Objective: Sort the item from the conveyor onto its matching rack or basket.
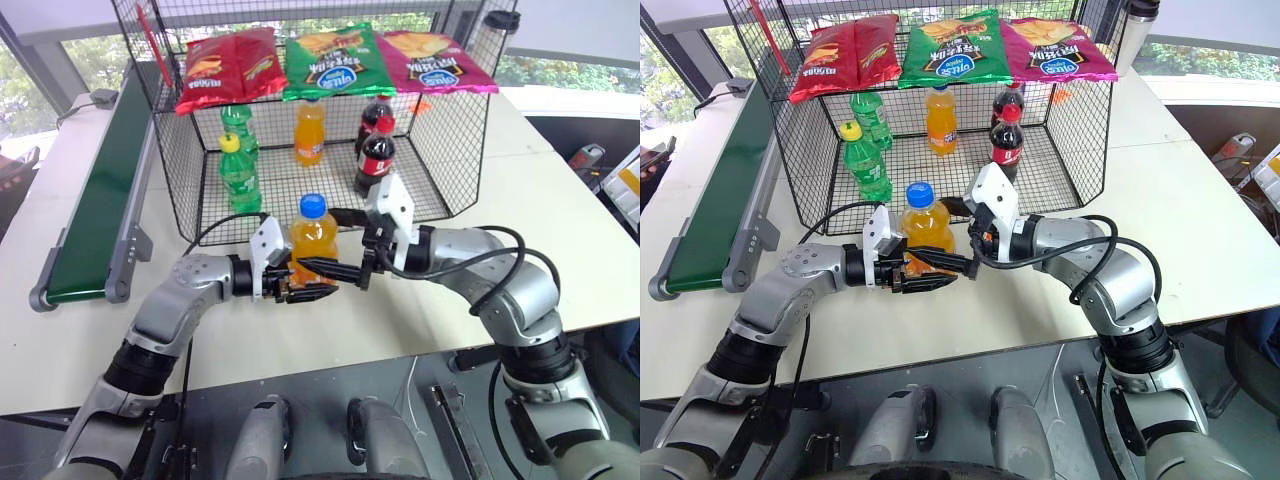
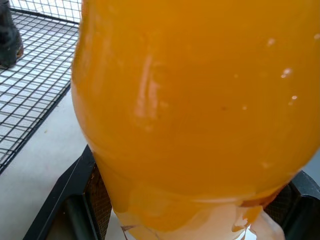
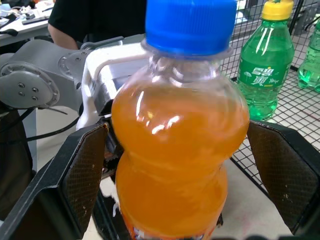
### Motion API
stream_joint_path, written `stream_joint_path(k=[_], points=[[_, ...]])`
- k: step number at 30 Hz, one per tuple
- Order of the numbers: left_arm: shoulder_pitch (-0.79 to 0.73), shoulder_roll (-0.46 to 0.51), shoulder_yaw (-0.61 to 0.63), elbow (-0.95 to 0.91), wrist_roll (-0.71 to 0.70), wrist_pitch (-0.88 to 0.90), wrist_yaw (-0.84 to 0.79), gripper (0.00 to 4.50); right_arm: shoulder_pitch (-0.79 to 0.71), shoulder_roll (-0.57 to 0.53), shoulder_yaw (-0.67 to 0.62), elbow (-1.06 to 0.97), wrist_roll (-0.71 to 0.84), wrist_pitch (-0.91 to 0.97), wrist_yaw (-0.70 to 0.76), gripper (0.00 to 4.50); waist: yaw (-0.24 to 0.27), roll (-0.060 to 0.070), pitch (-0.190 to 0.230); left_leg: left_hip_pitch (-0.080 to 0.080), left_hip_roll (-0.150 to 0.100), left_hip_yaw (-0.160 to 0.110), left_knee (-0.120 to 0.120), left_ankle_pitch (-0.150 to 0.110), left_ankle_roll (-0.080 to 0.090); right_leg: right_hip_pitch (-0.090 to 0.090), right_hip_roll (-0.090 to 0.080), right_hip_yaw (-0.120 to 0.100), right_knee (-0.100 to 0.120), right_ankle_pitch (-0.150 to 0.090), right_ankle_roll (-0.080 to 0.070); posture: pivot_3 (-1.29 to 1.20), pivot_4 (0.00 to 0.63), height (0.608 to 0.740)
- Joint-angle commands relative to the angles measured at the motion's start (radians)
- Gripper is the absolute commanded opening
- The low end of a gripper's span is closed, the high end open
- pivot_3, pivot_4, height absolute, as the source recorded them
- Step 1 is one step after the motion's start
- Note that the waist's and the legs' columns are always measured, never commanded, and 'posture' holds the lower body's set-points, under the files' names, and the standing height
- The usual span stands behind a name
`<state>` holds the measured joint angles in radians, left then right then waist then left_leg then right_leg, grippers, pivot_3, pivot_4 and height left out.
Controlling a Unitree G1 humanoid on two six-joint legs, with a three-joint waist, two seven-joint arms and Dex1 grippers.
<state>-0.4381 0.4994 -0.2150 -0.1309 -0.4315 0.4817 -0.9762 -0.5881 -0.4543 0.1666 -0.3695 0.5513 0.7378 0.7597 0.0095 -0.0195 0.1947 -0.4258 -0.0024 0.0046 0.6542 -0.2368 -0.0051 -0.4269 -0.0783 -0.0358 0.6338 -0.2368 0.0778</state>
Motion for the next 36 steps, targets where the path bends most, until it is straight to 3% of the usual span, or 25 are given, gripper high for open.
stream_joint_path(k=[1, 3, 5, 6, 18, 19, 20, 28, 36], points=[[-0.020, -0.009, 0.014, -0.031, -0.002, -0.032, -0.015, 3.00, -0.032, 0.012, -0.022, -0.012, 0.006, -0.019, -0.003, 4.24, 0.000, 0.000, 0.000, 0.000, 0.000, 0.000, 0.000, 0.000, 0.000, 0.000, 0.000, 0.000, 0.000, 0.000, 0.000, 0.00, 0.150, 0.739], [-0.019, -0.010, 0.016, -0.033, 0.001, -0.033, -0.018, 3.00, -0.037, 0.017, -0.025, -0.007, 0.008, -0.020, -0.004, 3.62, 0.001, 0.000, 0.000, 0.000, 0.000, 0.000, 0.001, 0.000, 0.000, 0.000, 0.000, 0.000, 0.000, 0.000, 0.000, 0.00, 0.150, 0.739], [-0.018, -0.012, 0.018, -0.033, 0.001, -0.033, -0.018, 3.00, -0.039, 0.020, -0.027, -0.005, 0.010, -0.021, -0.003, 2.68, 0.001, 0.000, 0.000, 0.000, 0.000, 0.000, 0.001, 0.000, 0.000, 0.000, 0.000, 0.000, 0.000, 0.000, 0.000, 0.00, 0.150, 0.739], [-0.017, -0.013, 0.019, -0.035, 0.001, -0.032, -0.016, 3.00, -0.039, 0.021, -0.027, -0.004, 0.012, -0.021, -0.001, 2.59, 0.001, 0.000, 0.000, 0.000, 0.000, 0.000, 0.001, 0.000, 0.000, 0.000, 0.000, 0.000, 0.000, 0.000, 0.000, 0.00, 0.150, 0.739], [-0.026, -0.013, 0.038, -0.036, 0.003, 0.032, 0.040, 3.00, -0.029, 0.010, -0.018, -0.018, 0.006, -0.010, 0.003, 2.59, 0.001, 0.000, 0.000, 0.000, 0.000, 0.000, 0.007, 0.000, 0.000, 0.000, 0.000, 0.000, 0.005, 0.000, 0.000, 0.00, 0.150, 0.739], [-0.027, -0.013, 0.041, -0.033, 0.002, 0.032, 0.041, 4.03, -0.029, 0.010, -0.018, -0.018, 0.006, -0.009, 0.002, 2.59, 0.001, 0.000, 0.000, 0.000, 0.000, 0.000, 0.007, 0.000, 0.000, 0.000, 0.000, 0.000, 0.006, 0.000, 0.000, 0.00, 0.150, 0.739], [-0.029, -0.013, 0.042, -0.031, 0.000, 0.033, 0.038, 4.46, -0.029, 0.010, -0.018, -0.018, 0.006, -0.010, 0.002, 2.59, 0.001, 0.000, 0.000, 0.000, 0.000, 0.000, 0.008, 0.000, 0.000, 0.000, 0.000, 0.000, 0.007, 0.000, 0.000, 0.00, 0.150, 0.739], [-0.023, 0.015, 0.085, -0.054, -0.034, 0.084, 0.031, 4.49, -0.031, 0.006, -0.023, -0.012, 0.000, -0.008, -0.002, 2.59, 0.000, 0.000, 0.000, 0.000, 0.000, -0.001, 0.010, 0.000, 0.000, 0.000, 0.000, 0.000, 0.011, 0.000, 0.000, 0.00, 0.150, 0.739], [0.065, 0.142, 0.200, -0.124, -0.084, 0.140, 0.030, 4.49, -0.034, 0.017, -0.026, 0.019, -0.037, -0.035, -0.022, 2.59, -0.005, 0.000, 0.000, 0.000, 0.000, -0.001, 0.010, 0.000, 0.000, -0.001, 0.000, 0.000, 0.011, 0.000, 0.000, 0.00, 0.150, 0.739]])
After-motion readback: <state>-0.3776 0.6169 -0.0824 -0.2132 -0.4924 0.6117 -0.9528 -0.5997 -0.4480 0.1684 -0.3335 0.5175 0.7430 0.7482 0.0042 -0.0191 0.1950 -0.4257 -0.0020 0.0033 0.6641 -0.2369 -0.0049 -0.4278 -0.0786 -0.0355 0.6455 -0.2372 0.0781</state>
